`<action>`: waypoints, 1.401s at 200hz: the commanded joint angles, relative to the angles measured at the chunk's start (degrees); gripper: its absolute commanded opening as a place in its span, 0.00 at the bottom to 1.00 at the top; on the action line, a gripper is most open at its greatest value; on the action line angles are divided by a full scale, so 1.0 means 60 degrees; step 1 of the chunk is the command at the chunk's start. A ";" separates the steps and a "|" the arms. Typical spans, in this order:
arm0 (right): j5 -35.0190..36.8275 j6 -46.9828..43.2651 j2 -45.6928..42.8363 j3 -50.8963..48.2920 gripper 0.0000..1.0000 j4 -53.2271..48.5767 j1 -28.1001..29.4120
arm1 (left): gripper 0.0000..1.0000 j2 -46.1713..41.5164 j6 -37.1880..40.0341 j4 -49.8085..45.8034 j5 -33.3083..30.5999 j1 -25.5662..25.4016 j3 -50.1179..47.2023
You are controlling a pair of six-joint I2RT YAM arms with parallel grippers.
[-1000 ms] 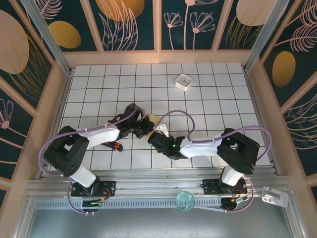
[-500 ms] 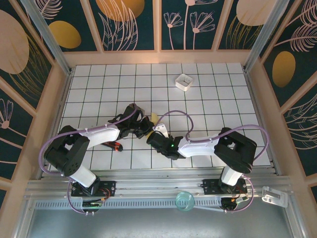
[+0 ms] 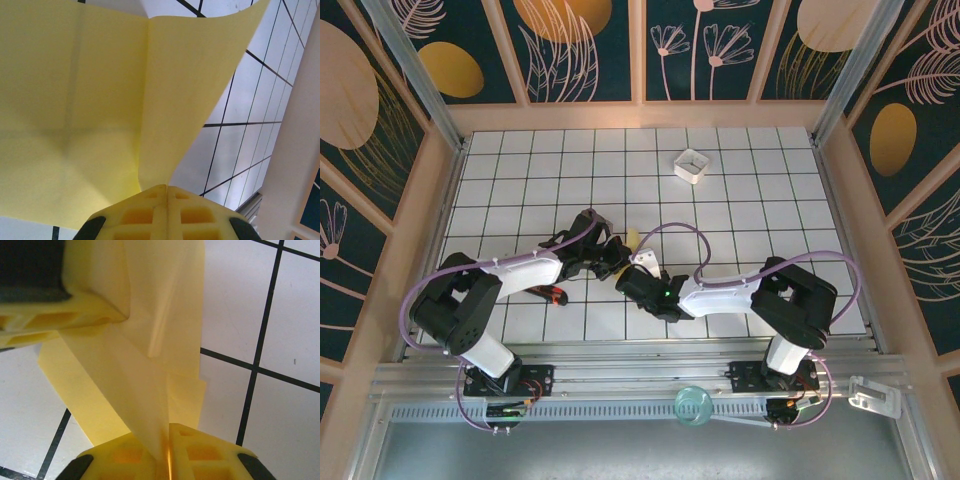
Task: Fold a paper plane with a square sheet of paper (pick it up from the middle)
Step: Fourth fold the wing at the center of the table.
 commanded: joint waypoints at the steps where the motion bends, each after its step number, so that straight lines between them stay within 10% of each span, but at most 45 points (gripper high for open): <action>1: 0.0415 0.0251 0.0179 0.0136 0.09 -0.0209 0.0077 | 0.00 0.0123 -0.1093 -0.1088 0.0298 -0.0018 0.0114; 67: 0.0403 0.0384 -0.0011 -0.0197 0.00 0.0115 -0.0016 | 0.00 0.0080 -0.0887 -0.1054 0.0177 -0.0010 0.0092; 148: -0.1630 0.0457 -0.1038 -0.1411 0.00 0.1658 -0.0729 | 0.38 -0.0711 -0.0059 -0.0926 -0.0369 0.0169 -0.0021; 280: -0.5121 0.1159 -0.1719 -0.2735 0.00 0.3595 -0.2316 | 0.35 -0.0667 0.0576 0.0550 -0.0046 0.0286 -0.1240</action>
